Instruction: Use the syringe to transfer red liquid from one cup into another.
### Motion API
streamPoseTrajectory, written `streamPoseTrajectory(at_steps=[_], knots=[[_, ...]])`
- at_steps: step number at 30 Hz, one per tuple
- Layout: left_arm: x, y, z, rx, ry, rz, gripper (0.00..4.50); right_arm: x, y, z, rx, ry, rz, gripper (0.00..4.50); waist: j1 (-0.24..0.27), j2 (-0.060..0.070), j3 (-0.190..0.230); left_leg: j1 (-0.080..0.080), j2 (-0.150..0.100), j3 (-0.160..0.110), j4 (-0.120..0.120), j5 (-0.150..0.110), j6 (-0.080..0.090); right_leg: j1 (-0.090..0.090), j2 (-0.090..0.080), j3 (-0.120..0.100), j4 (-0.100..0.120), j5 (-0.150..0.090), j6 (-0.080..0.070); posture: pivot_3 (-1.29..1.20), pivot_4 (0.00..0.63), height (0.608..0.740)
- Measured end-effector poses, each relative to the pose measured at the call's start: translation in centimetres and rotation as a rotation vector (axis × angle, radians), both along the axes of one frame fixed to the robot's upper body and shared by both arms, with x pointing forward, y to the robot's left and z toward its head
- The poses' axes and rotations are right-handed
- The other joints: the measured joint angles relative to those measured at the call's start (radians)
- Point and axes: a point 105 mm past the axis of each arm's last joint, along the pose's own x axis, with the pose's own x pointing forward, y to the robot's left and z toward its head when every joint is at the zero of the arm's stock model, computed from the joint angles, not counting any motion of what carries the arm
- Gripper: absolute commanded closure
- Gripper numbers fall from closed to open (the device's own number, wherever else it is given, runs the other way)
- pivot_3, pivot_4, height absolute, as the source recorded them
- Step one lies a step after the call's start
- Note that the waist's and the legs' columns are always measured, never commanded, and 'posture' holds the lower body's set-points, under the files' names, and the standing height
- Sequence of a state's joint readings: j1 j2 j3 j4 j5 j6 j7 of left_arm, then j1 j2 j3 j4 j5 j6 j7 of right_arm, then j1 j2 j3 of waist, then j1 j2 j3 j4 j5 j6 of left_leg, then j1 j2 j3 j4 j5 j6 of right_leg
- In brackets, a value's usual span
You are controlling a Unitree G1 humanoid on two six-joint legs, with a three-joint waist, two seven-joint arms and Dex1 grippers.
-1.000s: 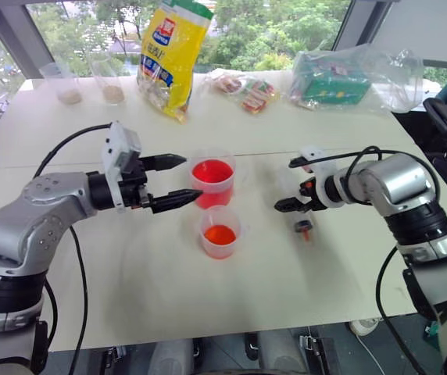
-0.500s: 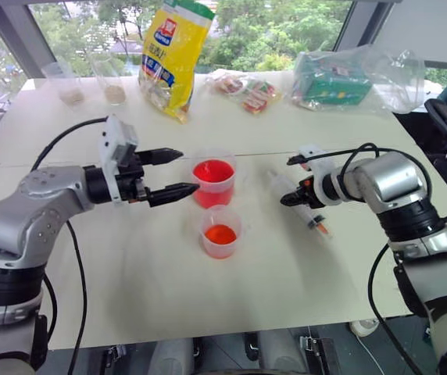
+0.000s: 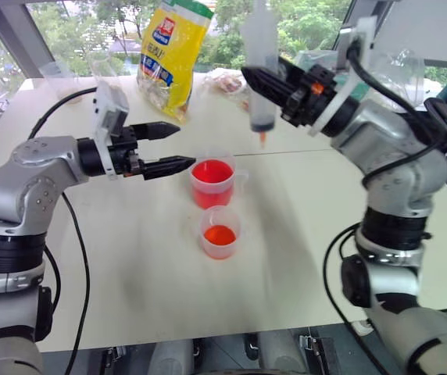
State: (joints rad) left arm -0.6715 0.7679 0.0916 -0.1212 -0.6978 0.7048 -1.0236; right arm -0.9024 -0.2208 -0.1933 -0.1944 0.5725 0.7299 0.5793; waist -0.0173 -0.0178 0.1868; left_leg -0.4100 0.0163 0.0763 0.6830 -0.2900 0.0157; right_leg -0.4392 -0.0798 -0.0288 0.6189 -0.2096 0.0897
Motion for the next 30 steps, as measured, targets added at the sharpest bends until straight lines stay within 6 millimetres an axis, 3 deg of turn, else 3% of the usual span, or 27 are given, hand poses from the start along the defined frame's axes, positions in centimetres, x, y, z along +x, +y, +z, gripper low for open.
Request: streamPoseTrajectory(at_steps=[2,6,10,12,21,30], knots=[[0.0,-0.1,0.3,0.000,-0.008,-0.007,0.00,0.2,1.4,-0.1,0.073,-0.018,0.051,3.12,0.000,0.000,0.000,0.000,0.000,0.000,0.000,0.000,0.000,0.000,0.000,0.000,0.000,0.000,0.000,0.00,0.150,0.740],[-0.1,-0.2,0.7,0.000,-0.019,-0.015,0.00,1.1,3.0,-2.3,0.113,-0.021,0.080,3.12,0.003,0.000,0.000,0.000,0.000,0.000,0.000,0.000,0.000,0.001,0.000,0.000,0.000,0.000,0.000,0.00,0.150,0.740],[-0.1,-0.4,1.6,-0.013,-0.037,-0.020,0.00,2.4,4.4,-7.8,0.099,0.047,0.079,3.12,0.000,0.000,0.000,0.000,0.000,0.000,0.000,0.001,-0.001,0.000,0.000,0.000,0.000,0.000,0.000,0.00,0.150,0.740],[-0.1,-0.4,1.8,-0.022,-0.036,-0.017,0.00,2.7,4.5,-9.2,0.079,0.055,0.067,3.12,-0.001,0.000,0.000,0.000,0.000,0.000,0.000,0.003,-0.004,0.000,-0.001,0.000,0.000,0.000,0.000,0.00,0.150,0.740],[-0.1,-1.0,2.8,-0.066,-0.050,-0.036,0.00,2.3,4.9,-12.2,-0.007,0.018,0.053,3.12,-0.002,0.000,0.000,0.001,0.000,-0.001,0.000,0.003,-0.005,0.000,0.000,0.000,0.002,0.000,0.000,0.00,0.150,0.740],[0.0,-1.9,3.1,-0.106,-0.033,-0.071,0.00,2.0,4.9,-13.4,-0.056,-0.003,0.044,3.12,-0.002,0.000,0.000,0.001,0.000,-0.001,0.000,0.003,-0.005,0.000,0.000,0.000,0.003,0.000,0.000,0.00,0.150,0.740]])
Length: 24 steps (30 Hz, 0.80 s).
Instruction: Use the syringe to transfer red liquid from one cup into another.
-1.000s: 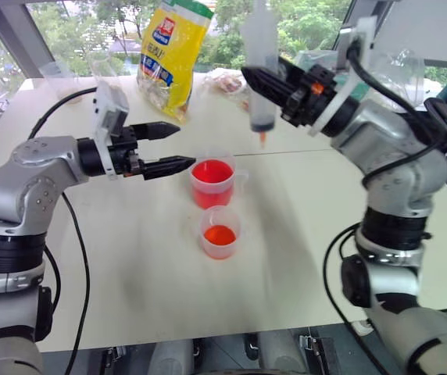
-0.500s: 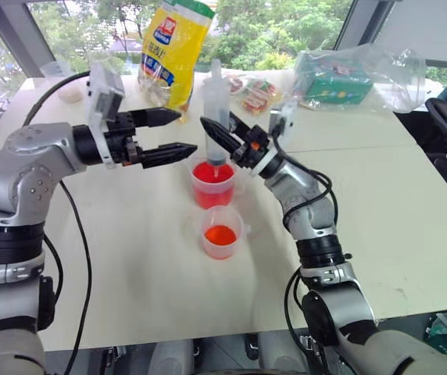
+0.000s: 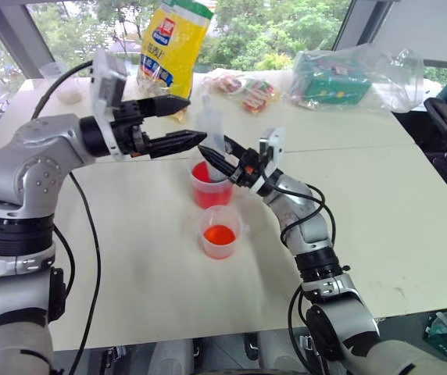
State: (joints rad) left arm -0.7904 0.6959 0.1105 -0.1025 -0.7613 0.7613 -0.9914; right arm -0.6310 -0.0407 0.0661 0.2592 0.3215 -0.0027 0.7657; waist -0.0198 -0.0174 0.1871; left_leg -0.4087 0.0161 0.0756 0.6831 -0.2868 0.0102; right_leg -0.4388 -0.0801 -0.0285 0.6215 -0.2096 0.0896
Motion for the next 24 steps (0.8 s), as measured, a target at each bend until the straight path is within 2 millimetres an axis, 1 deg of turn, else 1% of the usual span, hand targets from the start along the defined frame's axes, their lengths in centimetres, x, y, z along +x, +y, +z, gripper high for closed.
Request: streamPoseTrajectory(at_steps=[5,8,12,17,20,24], knots=[[-0.3,-0.6,-0.3,0.001,0.019,-0.034,0.00,0.1,0.0,-0.2,-0.009,0.003,-0.002,3.12,0.000,0.000,0.000,0.000,0.000,0.000,0.000,0.000,0.000,0.000,0.000,0.000,0.002,0.000,0.000,0.00,0.150,0.740],[-0.4,-1.4,-0.6,0.002,0.023,-0.058,0.00,0.2,-0.1,-0.5,-0.016,0.013,-0.006,3.12,0.001,0.000,0.000,0.001,0.000,0.000,0.000,0.000,0.000,0.000,0.000,0.000,0.003,0.000,0.000,0.00,0.150,0.740],[0.2,-1.9,-1.5,0.016,0.040,-0.057,0.00,0.3,-0.1,-0.7,-0.020,0.017,-0.007,3.12,0.001,0.000,0.000,0.001,0.000,0.000,0.000,0.000,0.000,-0.001,0.000,0.000,0.004,0.000,0.000,0.00,0.150,0.740],[0.8,-2.7,-1.3,0.029,0.004,-0.060,0.00,0.3,-0.1,-0.8,-0.028,0.016,-0.008,3.12,0.002,0.000,0.000,0.001,0.000,0.000,0.000,0.000,0.001,-0.001,0.000,0.000,0.005,0.000,0.000,0.00,0.150,0.740],[1.4,-3.0,-1.4,0.011,0.003,-0.055,0.87,0.2,0.0,-0.8,-0.033,0.015,-0.007,3.12,0.002,0.000,0.000,0.001,0.000,0.000,0.000,0.000,0.001,-0.001,0.000,0.000,0.005,0.000,0.000,0.00,0.150,0.740],[2.0,-2.8,-1.3,0.007,0.008,-0.033,2.78,0.2,-0.1,-0.9,-0.044,0.011,-0.003,3.12,0.001,0.000,0.000,0.001,0.000,0.000,0.001,0.000,0.001,-0.001,0.000,0.000,0.006,0.000,0.000,0.00,0.150,0.740]])
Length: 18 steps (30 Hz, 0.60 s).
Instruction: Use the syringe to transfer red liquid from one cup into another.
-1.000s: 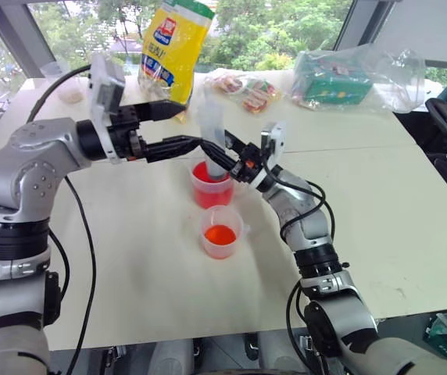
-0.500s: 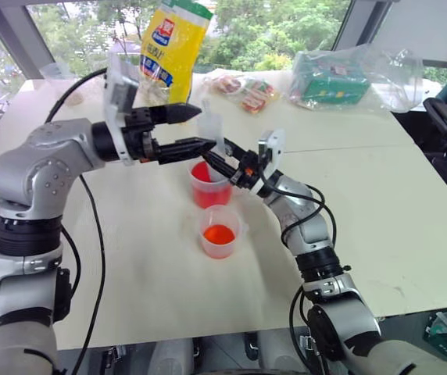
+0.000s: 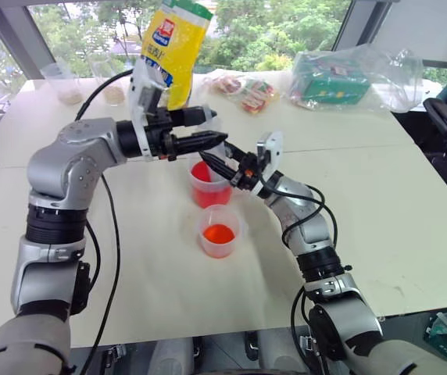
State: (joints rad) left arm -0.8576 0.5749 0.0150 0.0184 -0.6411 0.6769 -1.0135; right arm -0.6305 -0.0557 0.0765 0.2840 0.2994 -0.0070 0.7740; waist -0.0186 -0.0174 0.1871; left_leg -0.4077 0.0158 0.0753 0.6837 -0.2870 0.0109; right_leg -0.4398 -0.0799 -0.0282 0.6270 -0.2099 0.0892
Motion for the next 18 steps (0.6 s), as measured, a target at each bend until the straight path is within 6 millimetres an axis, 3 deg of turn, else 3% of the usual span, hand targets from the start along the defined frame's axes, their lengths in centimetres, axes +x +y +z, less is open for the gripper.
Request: streamPoseTrajectory(at_steps=[3,4,18], knots=[[0.3,0.3,0.0,-0.009,0.000,0.015,4.36,-0.1,0.1,0.0,-0.005,-0.003,0.011,3.12,0.000,0.000,0.000,0.000,0.000,0.000,0.000,0.000,0.000,0.000,0.000,0.000,0.000,0.000,0.000,0.00,0.150,0.740],[0.4,0.3,0.0,-0.010,0.000,0.016,4.47,-0.1,0.1,0.0,-0.007,-0.004,0.014,3.12,0.000,0.000,0.000,0.000,0.000,0.000,0.000,0.000,0.000,0.000,0.000,0.000,0.000,0.000,0.000,0.00,0.150,0.740],[0.8,0.0,1.4,-0.011,-0.022,0.004,4.47,-0.1,-0.1,0.8,0.006,-0.016,0.022,3.12,0.001,0.000,0.000,0.000,0.000,0.000,0.000,0.000,0.000,0.000,0.000,0.000,0.001,0.000,0.000,0.00,0.150,0.740]])
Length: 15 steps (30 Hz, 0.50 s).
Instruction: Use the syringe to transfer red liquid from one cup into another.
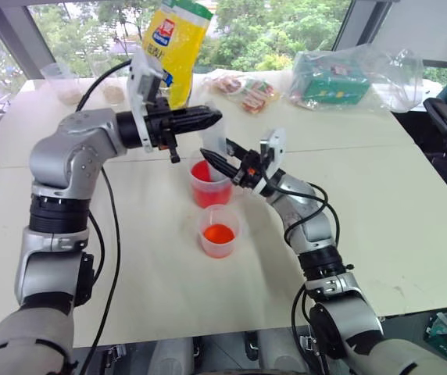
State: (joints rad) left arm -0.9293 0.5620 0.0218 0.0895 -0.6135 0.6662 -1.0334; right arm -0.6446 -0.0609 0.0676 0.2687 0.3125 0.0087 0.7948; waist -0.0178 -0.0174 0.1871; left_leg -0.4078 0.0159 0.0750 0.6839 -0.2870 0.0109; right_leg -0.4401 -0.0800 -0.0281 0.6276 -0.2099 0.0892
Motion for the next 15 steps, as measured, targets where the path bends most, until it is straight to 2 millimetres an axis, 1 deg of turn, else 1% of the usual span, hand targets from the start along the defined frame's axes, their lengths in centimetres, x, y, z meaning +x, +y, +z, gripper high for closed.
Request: streamPoseTrajectory(at_steps=[3,15], knots=[[0.02,0.07,0.40,0.003,-0.009,-0.002,4.47,0.00,0.04,0.20,0.008,0.001,0.006,3.12,0.000,0.000,0.000,0.000,0.000,0.000,0.000,0.000,0.000,0.000,0.000,0.000,0.000,0.000,0.000,0.00,0.150,0.740],[0.55,0.41,0.75,-0.003,-0.001,0.011,4.47,0.02,0.12,-0.04,0.015,0.032,0.016,3.12,0.000,0.000,0.000,0.000,0.000,0.000,0.000,0.000,0.000,0.000,0.000,0.000,0.000,0.000,0.000,0.00,0.150,0.740]])
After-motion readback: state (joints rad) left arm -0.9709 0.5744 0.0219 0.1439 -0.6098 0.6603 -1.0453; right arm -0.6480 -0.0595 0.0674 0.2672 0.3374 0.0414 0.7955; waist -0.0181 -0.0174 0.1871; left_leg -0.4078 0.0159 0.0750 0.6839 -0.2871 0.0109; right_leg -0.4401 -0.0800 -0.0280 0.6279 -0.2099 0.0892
